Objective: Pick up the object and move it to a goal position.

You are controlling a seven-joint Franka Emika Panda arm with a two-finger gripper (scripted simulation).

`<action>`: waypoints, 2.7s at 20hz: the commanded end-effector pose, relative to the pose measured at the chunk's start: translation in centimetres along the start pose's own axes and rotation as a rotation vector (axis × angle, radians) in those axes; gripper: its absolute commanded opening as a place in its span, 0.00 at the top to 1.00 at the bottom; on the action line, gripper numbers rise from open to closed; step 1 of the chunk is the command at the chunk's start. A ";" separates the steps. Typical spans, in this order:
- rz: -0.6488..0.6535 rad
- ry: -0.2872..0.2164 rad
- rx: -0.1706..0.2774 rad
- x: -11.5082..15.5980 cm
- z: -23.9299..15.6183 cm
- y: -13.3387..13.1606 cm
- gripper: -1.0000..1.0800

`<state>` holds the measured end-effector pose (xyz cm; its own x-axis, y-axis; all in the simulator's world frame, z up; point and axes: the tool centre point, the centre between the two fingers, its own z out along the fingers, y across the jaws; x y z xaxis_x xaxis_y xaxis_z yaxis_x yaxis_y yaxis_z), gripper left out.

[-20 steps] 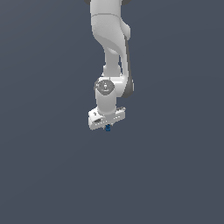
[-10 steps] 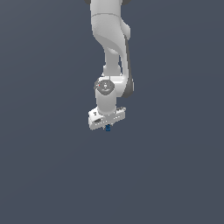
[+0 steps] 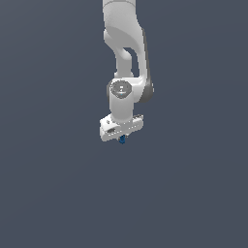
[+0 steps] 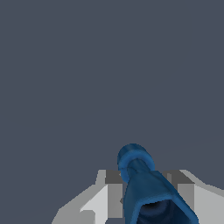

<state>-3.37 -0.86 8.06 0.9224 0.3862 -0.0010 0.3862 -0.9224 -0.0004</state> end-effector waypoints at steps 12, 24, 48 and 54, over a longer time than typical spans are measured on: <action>-0.001 0.001 -0.001 4.9 -12.2 -3.6 1.00; -0.001 0.001 0.000 9.6 -23.4 -6.8 1.00; 0.001 0.001 0.000 15.4 -35.8 -10.1 1.00; 0.001 0.001 0.000 16.2 -37.5 -10.5 1.00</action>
<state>7.38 14.95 45.10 0.9226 0.3858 0.0001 0.3858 -0.9226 -0.0004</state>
